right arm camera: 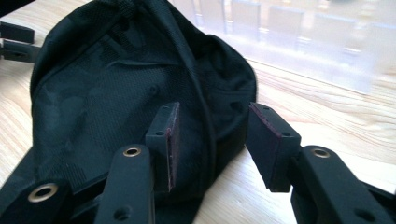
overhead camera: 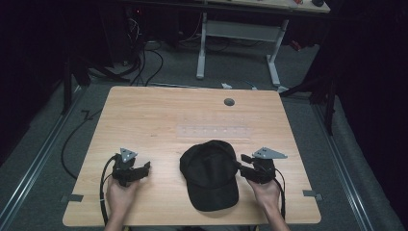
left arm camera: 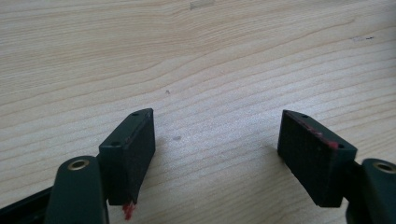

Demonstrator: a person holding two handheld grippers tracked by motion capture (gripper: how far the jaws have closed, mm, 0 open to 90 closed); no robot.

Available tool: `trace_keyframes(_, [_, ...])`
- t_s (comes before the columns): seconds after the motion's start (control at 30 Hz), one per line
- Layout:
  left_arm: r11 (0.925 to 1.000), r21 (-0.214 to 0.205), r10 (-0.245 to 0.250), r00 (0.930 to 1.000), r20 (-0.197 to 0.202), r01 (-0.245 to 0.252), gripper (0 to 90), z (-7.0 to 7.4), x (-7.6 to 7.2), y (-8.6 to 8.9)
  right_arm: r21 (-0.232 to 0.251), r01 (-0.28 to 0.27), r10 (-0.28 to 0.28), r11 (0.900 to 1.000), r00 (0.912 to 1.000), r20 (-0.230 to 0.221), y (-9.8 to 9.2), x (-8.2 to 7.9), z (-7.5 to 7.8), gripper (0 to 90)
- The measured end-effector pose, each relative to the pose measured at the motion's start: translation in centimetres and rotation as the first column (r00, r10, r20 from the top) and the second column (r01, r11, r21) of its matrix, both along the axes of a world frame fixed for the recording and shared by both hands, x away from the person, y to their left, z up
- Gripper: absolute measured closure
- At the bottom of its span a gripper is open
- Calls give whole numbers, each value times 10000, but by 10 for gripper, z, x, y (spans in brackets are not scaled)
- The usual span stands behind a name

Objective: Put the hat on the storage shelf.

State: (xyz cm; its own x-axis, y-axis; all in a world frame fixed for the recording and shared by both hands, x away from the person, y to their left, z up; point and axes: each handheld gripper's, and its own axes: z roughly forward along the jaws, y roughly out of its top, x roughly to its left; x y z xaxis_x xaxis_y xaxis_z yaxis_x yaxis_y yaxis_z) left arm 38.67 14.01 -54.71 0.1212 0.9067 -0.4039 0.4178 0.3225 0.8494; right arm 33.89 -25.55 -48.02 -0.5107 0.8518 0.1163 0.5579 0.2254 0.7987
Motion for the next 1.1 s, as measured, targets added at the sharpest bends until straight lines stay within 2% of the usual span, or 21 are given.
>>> trace_keyframes(0.33, [10000, 31, -4, 10000, -5, 4, 279, 0, 0, 0, 310, -256, 272, 9992, 9983, -524, 8, 20, -4, 593])
trace_keyframes(0.37, [10000, 35, -8, 10000, -9, 8, 279, 0, 0, 0, 458, -324, 350, 9984, 9978, -559, 9, 23, -4, 601])
trace_keyframes(0.53, [10000, 25, -1, 10000, -5, 1, 279, 0, 0, 0, 671, -421, 457, 9969, 9975, -531, 14, 30, -1, 607])
trace_keyframes(1.1, [10000, -6, 0, 10000, -2, 0, 278, 0, 0, 0, 623, -670, 700, 9958, 9964, -474, 37, 48, 7, 574])
